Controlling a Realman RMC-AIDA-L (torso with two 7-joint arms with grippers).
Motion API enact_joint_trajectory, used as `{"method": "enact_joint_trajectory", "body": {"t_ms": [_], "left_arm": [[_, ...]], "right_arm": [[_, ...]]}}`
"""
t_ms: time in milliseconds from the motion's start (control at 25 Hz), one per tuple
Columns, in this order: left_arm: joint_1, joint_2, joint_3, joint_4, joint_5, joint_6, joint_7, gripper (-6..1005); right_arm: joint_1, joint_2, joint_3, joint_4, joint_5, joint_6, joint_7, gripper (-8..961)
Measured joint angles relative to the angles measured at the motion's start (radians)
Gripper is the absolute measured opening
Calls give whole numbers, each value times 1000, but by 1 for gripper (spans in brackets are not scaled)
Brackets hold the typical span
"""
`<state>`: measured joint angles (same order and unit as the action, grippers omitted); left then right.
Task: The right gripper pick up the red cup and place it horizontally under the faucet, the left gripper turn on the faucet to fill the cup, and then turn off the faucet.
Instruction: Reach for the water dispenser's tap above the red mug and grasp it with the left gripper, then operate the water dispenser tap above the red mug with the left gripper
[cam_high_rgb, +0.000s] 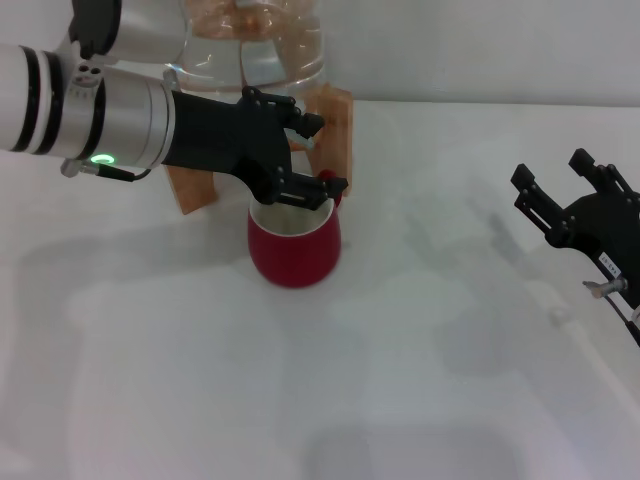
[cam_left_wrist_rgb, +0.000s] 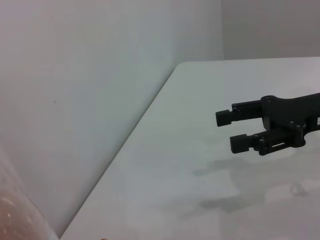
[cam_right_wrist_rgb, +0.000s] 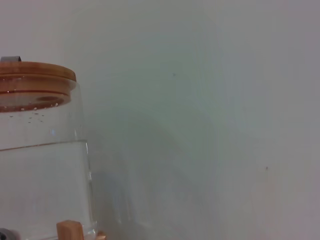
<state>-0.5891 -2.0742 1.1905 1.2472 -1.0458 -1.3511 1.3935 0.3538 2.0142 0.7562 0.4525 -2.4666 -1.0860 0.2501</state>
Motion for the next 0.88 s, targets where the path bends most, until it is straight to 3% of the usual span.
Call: {"method": "enact_joint_trajectory", "body": {"t_ms": [480, 880], "left_arm": [[-3, 1, -14, 7, 0, -31, -10, 756], [17, -2, -14, 79, -7, -41, -24, 756]], "right_arm": [[0, -1, 0, -1, 0, 0, 0, 808], [2, -2, 0, -2, 0, 0, 0, 808]]}}
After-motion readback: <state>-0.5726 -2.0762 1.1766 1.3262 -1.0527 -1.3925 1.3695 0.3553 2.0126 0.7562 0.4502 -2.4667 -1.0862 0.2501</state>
